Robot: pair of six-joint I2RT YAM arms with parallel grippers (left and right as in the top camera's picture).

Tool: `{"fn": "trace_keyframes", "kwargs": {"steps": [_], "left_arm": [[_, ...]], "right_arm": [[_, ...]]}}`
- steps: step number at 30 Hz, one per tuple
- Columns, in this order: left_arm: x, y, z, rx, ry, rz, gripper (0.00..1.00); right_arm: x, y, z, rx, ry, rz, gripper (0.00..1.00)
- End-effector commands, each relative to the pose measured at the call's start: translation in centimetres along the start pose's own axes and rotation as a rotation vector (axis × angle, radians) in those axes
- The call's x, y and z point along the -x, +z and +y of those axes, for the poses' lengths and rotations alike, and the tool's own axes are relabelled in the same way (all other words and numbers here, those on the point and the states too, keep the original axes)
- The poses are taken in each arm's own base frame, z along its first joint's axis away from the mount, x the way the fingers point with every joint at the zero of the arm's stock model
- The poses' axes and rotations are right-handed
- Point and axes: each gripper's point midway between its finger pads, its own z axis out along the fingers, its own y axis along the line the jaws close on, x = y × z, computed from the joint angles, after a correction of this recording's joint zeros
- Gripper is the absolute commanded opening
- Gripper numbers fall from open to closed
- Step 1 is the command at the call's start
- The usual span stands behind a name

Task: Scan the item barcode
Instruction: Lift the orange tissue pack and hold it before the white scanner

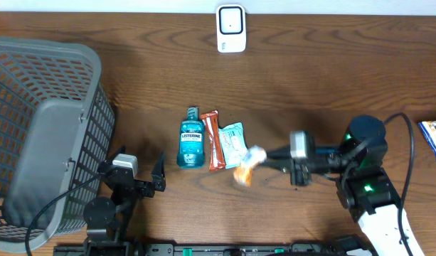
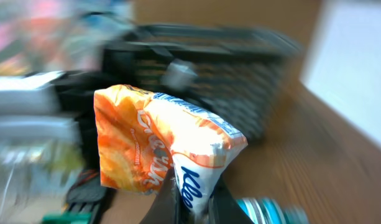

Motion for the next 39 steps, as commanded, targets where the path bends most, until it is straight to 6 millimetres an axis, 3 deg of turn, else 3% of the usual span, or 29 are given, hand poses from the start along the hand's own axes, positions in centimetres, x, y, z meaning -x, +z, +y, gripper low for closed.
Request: {"fn": "trace_keyframes", "kwargs": {"steps": [1, 5, 7, 12, 18, 22, 30, 33, 39], "left_arm": [[-1.3, 0.2, 0.1, 0.001, -0.004, 0.037, 0.98], [-1.3, 0.2, 0.1, 0.001, -0.004, 0.037, 0.98], [-1.3, 0.2, 0.1, 0.001, -0.004, 0.037, 0.98], [-1.3, 0.2, 0.1, 0.001, -0.004, 0.037, 0.98], [-1.3, 0.2, 0.2, 0.002, -0.004, 0.037, 0.98], [-1.3, 0.2, 0.1, 0.001, -0.004, 0.037, 0.98], [-1.3, 0.2, 0.1, 0.001, -0.004, 0.037, 0.98], [-1.3, 0.2, 0.1, 0.001, -0.004, 0.037, 0.98], [-1.3, 0.2, 0.1, 0.001, -0.004, 0.037, 0.98]], "right_arm": [[-2.3, -0.4, -6.5, -0.331, 0.39, 0.024, 0.01], [-2.6, 0.3, -9.6, -0.353, 0.555, -0.054, 0.01], [-3.2, 0.8, -11.7, -0.364, 0.731, -0.126, 0.01], [-7.4, 1.2, -17.8, -0.458, 1.11, -0.276, 0.01], [-6.7, 3.4, -23.8, -0.34, 1.239, -0.391, 0.01], [-7.6, 5.3, -28.8, -0.321, 1.429, -0.402, 0.01], [-8.4, 5.6, -37.8, -0.442, 1.623, -0.579, 0.01], [-8.5, 5.9, -39.9, -0.473, 1.612, -0.604, 0.01], [-10.2, 8.4, -42.4, -0.482, 1.671, -0.566, 0.02]]}}
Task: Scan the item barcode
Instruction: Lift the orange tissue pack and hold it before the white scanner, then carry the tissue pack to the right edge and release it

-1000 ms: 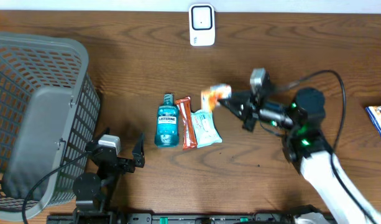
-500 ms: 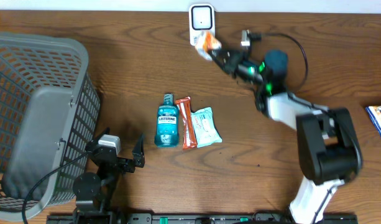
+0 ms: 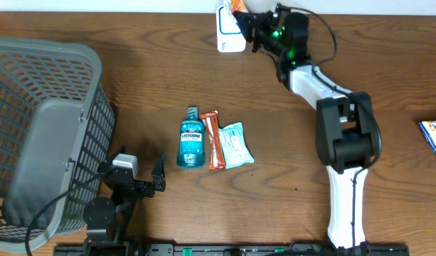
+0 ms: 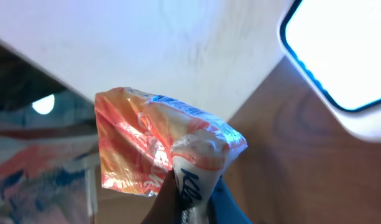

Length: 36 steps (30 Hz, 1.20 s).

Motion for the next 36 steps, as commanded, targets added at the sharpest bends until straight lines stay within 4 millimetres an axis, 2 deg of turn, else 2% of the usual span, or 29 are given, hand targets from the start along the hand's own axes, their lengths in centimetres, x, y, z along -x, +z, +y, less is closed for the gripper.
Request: {"fn": "trace_keyframes", "kwargs": {"steps": [1, 5, 10, 13, 17, 20, 24, 29, 31, 33, 36], "left_arm": [[-1.3, 0.2, 0.1, 0.001, -0.004, 0.037, 0.98], [-1.3, 0.2, 0.1, 0.001, -0.004, 0.037, 0.98], [-1.3, 0.2, 0.1, 0.001, -0.004, 0.037, 0.98], [-1.3, 0.2, 0.1, 0.001, -0.004, 0.037, 0.98], [-1.3, 0.2, 0.1, 0.001, -0.004, 0.037, 0.98], [-1.3, 0.2, 0.1, 0.001, -0.004, 0.037, 0.98], [-1.3, 0.2, 0.1, 0.001, -0.004, 0.037, 0.98], [-1.3, 0.2, 0.1, 0.001, -0.004, 0.037, 0.98], [-1.3, 0.2, 0.1, 0.001, -0.004, 0.037, 0.98], [-1.3, 0.2, 0.1, 0.001, -0.004, 0.037, 0.98], [-1.3, 0.2, 0.1, 0.001, -0.004, 0.037, 0.98]], "right_arm": [[-0.1, 2.3, -1.4, -0.027, 0.064, 0.005, 0.01], [-0.5, 3.9, -3.5, -0.062, 0.135, 0.011, 0.01], [0.0, 4.1, -5.4, -0.123, -0.003, -0.05, 0.01], [0.1, 4.1, -5.7, -0.142, -0.093, -0.05, 0.01], [-0.1, 3.9, -4.5, -0.143, -0.208, -0.04, 0.02], [0.3, 2.8, -3.7, -0.221, -0.3, -0.058, 0.01], [2.5, -1.5, -2.9, -0.475, -0.472, -0.167, 0.01], [4.5, -8.1, 0.9, -0.665, -0.651, -0.211, 0.01], [6.3, -12.0, 1.4, -0.791, -0.681, -0.268, 0.01], [9.0, -16.8, 0.8, -0.964, -0.673, -0.373, 0.01], [13.5, -26.3, -1.0, -1.278, -0.601, -0.563, 0.01]]}}
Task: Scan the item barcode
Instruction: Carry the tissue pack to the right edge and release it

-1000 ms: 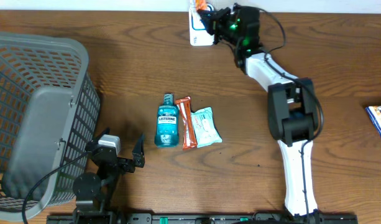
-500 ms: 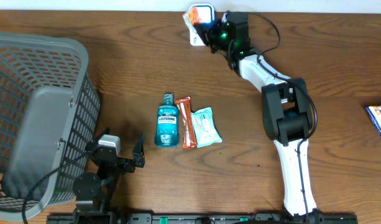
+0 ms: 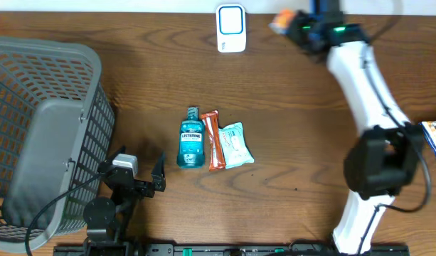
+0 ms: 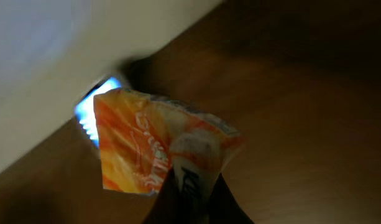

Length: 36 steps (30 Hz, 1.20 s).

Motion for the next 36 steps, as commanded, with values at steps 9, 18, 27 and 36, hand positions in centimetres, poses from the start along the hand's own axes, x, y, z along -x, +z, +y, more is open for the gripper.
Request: {"fn": "trace_keyframes", "kwargs": {"steps": [9, 18, 27, 36], "left_arm": [[-1.3, 0.2, 0.1, 0.001, -0.004, 0.036, 0.98], [-1.3, 0.2, 0.1, 0.001, -0.004, 0.037, 0.98], [-1.3, 0.2, 0.1, 0.001, -0.004, 0.037, 0.98], [-1.3, 0.2, 0.1, 0.001, -0.004, 0.037, 0.98]], "right_arm": [[6.8, -4.2, -33.2, -0.913, 0.181, -0.135, 0.01], [7.7, -5.7, -37.7, -0.755, 0.239, -0.021, 0.99], [11.6, -13.4, -27.6, -0.566, 0.173, -0.214, 0.99], [5.8, -15.4, -9.6, -0.001, 0.162, -0.049, 0.99]]}}
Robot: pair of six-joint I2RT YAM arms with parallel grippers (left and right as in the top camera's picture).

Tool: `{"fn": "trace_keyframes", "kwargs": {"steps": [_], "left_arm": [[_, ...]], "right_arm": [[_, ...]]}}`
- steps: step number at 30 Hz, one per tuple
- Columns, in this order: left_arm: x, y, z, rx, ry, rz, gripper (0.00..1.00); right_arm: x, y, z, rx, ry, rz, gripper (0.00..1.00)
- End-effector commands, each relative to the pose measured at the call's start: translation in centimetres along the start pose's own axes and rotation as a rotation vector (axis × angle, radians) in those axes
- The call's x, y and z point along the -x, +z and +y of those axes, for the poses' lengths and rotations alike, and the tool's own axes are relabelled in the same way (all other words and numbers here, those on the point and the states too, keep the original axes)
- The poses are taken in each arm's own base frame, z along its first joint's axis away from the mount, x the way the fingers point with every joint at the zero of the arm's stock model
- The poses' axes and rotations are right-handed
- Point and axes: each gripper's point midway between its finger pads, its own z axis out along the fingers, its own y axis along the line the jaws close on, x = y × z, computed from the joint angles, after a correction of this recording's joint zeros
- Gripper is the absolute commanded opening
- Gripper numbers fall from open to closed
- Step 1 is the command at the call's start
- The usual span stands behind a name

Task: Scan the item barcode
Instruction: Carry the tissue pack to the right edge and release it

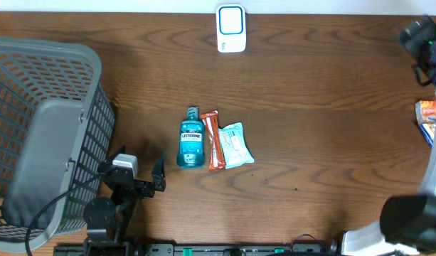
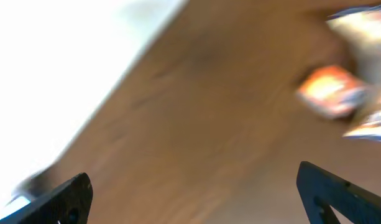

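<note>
The white barcode scanner stands at the table's back edge. The orange tissue packet lies at the far right edge of the table; the right wrist view shows it blurred, ahead of the gripper and apart from it. My right gripper is open wide with nothing between its fingers, and overhead it sits in the back right corner. My left gripper rests near the front edge, beside the basket.
A grey mesh basket fills the left side. A blue Listerine bottle, a brown bar and a pale blue wipes pack lie side by side mid-table. Another package lies by the orange packet.
My right gripper, then shut on the orange packet just right of the scanner, is now open at the far right. The packet lies on the table's right edge.
My right gripper held the orange packet just right of the group of items mid-table. Then it held the packet at the scanner, then a little to the scanner's right. Now the packet lies at the right edge and the gripper is open. The left arm stayed still.
</note>
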Motion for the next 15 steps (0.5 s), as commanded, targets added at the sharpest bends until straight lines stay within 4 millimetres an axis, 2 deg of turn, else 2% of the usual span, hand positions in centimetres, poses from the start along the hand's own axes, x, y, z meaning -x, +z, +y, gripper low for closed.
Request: {"fn": "trace_keyframes", "kwargs": {"steps": [1, 3, 6, 8, 11, 13, 15], "left_arm": [[-1.3, 0.2, 0.1, 0.001, -0.004, 0.037, 0.98], [-1.3, 0.2, 0.1, 0.001, -0.004, 0.037, 0.98], [-1.3, 0.2, 0.1, 0.001, -0.004, 0.037, 0.98], [-1.3, 0.2, 0.1, 0.001, -0.003, 0.036, 0.98], [-1.3, 0.2, 0.1, 0.001, -0.004, 0.037, 0.98], [-1.3, 0.2, 0.1, 0.001, -0.004, 0.037, 0.98], [-1.3, 0.2, 0.1, 0.001, -0.004, 0.037, 0.98]], "right_arm": [[-7.0, -1.1, 7.8, 0.318, -0.102, 0.264, 0.99], [-10.7, -1.9, 10.5, 0.407, -0.265, 0.341, 0.99], [-16.8, -2.3, 12.9, 0.455, -0.503, 0.441, 0.99], [-21.8, -2.3, 14.1, 0.492, -0.696, 0.521, 0.99], [-29.1, -1.9, 14.8, 0.528, -0.935, 0.645, 0.99], [-33.7, -1.0, 14.3, 0.509, -1.066, 0.722, 0.96], [-37.1, 0.1, 13.4, 0.44, -1.132, 0.78, 0.92]]}}
